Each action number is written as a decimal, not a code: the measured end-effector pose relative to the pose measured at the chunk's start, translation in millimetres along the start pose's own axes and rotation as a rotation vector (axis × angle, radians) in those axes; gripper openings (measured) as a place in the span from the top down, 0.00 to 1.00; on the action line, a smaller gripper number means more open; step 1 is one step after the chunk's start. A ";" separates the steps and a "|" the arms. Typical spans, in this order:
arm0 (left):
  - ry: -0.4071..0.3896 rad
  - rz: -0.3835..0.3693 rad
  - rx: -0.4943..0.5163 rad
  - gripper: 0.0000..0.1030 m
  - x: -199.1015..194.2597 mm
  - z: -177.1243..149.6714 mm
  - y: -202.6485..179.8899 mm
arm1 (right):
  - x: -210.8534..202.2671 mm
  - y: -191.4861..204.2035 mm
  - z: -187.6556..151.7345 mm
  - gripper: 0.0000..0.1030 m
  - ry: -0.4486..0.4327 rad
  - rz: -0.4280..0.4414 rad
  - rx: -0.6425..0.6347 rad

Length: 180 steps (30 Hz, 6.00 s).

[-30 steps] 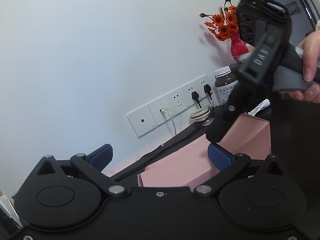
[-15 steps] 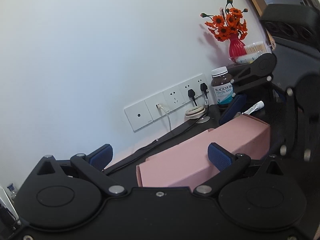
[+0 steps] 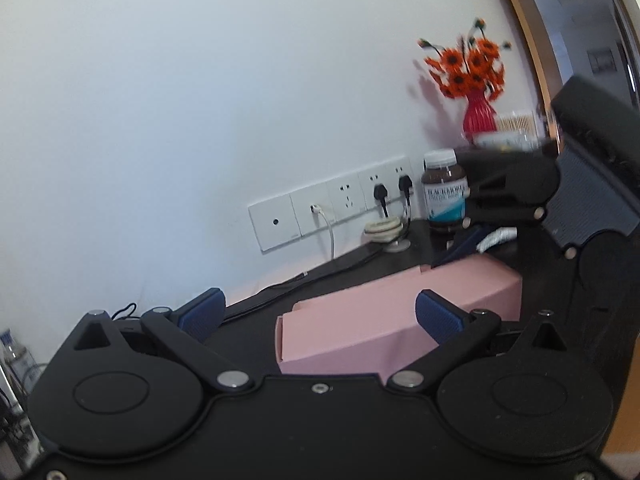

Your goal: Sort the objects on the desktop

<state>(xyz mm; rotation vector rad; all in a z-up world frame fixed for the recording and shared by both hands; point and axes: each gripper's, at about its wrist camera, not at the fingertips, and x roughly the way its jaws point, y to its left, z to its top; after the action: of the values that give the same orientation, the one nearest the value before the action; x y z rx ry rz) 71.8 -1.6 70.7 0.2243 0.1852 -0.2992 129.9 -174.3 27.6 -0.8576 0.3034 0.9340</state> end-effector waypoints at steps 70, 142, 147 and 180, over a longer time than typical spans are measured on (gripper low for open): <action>0.300 -0.276 -0.144 0.00 92.2 -50.1 -37.1 | 55.6 -150.5 -57.4 0.01 -0.235 0.138 0.942; 0.197 0.104 -0.322 0.00 131.5 -41.6 40.3 | 103.3 -148.1 -72.6 0.01 -0.098 -0.082 0.987; 0.211 0.122 -0.309 0.00 131.9 -41.6 32.1 | 107.4 -158.2 -80.2 0.01 -0.056 -0.042 1.096; 0.343 0.289 -0.225 0.00 152.5 -50.8 19.3 | 127.1 -131.8 -74.9 0.01 0.028 -0.058 1.042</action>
<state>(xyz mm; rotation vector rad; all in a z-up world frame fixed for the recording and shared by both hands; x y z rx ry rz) 213.5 -12.3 -6.8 0.0757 0.5176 0.0510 319.0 -197.5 -25.6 0.0826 0.7004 0.5780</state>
